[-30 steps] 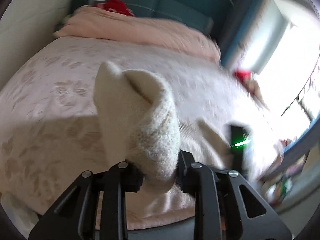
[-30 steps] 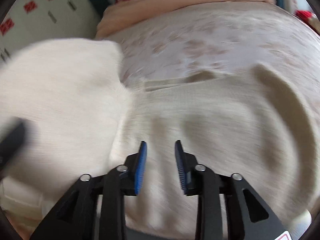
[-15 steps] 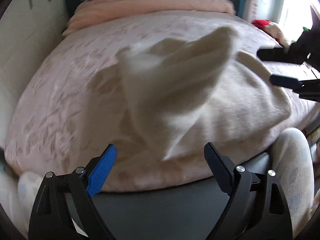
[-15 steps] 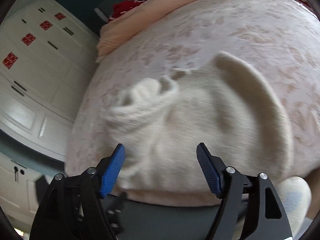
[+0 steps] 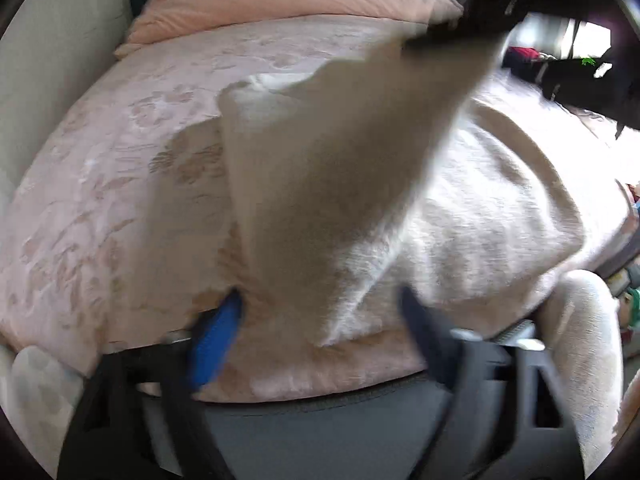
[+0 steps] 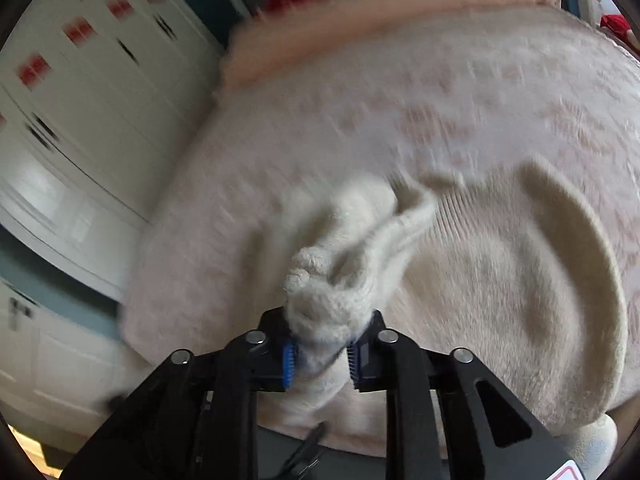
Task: Fold small clothes
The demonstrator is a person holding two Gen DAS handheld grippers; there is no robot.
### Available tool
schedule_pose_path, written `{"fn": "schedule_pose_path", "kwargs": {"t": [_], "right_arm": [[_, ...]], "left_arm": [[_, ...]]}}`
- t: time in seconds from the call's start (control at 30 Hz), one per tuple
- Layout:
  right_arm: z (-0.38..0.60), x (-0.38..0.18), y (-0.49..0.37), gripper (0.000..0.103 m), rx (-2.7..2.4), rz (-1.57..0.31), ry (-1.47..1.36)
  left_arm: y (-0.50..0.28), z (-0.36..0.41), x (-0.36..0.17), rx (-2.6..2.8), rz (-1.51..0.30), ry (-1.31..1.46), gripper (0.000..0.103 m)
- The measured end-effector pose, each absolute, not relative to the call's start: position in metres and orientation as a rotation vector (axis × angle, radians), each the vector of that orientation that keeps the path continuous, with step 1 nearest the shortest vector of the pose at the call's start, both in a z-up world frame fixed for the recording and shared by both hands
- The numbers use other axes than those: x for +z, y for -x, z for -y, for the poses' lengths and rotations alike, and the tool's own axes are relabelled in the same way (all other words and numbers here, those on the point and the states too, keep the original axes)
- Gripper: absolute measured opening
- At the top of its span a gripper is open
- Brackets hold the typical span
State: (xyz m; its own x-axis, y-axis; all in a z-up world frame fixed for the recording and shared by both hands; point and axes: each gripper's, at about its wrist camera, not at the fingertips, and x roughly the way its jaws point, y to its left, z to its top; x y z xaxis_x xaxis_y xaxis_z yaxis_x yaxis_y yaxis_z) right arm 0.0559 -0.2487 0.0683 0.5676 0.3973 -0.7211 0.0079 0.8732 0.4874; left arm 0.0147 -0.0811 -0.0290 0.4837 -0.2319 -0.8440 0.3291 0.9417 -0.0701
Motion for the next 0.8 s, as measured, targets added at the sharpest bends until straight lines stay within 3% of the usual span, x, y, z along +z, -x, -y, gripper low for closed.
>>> {"fn": "schedule_pose_path", "kwargs": {"t": [0.03,0.13,0.3,0.4,0.43,0.5,0.57,0.67,0.8], "right_arm": [[0.259,0.083,-0.044,0.016,0.252,-0.894,-0.504],[0.302,0.101,0.0,0.016,0.182,-0.785,-0.518],[0.369,-0.024,0.02,0.019,-0.043,-1.108,-0.533],[0.38,-0.028,0.039,0.033,0.002,-1.031,-0.666],[0.378,-0.019,0.04,0.044,-0.01,-1.011,-0.624],[0.376,-0.005,0.037,0.053,-0.038,-1.001,-0.54],[0.376,0.012,0.035,0.055,-0.049,-0.957,-0.513],[0.374,0.033,0.022,0.067,-0.018,-0.899,-0.492],[0.363,0.011,-0.023,0.07,0.031,-1.004,-0.466]], "left_arm": [[-0.016,0.081,-0.027,-0.35,-1.025,-0.09,0.049],[-0.019,0.076,-0.023,-0.401,-1.046,0.008,0.042],[-0.021,0.096,-0.042,-0.427,-1.104,-0.015,0.035],[-0.02,0.098,-0.044,-0.411,-1.109,-0.029,0.035],[-0.019,0.097,-0.042,-0.406,-1.099,-0.039,0.036],[-0.021,0.095,-0.041,-0.404,-1.101,-0.024,0.036],[-0.022,0.093,-0.038,-0.396,-1.104,-0.001,0.037],[-0.022,0.096,-0.036,-0.387,-1.1,-0.004,0.037],[-0.022,0.103,-0.038,-0.374,-1.1,-0.039,0.043]]}}
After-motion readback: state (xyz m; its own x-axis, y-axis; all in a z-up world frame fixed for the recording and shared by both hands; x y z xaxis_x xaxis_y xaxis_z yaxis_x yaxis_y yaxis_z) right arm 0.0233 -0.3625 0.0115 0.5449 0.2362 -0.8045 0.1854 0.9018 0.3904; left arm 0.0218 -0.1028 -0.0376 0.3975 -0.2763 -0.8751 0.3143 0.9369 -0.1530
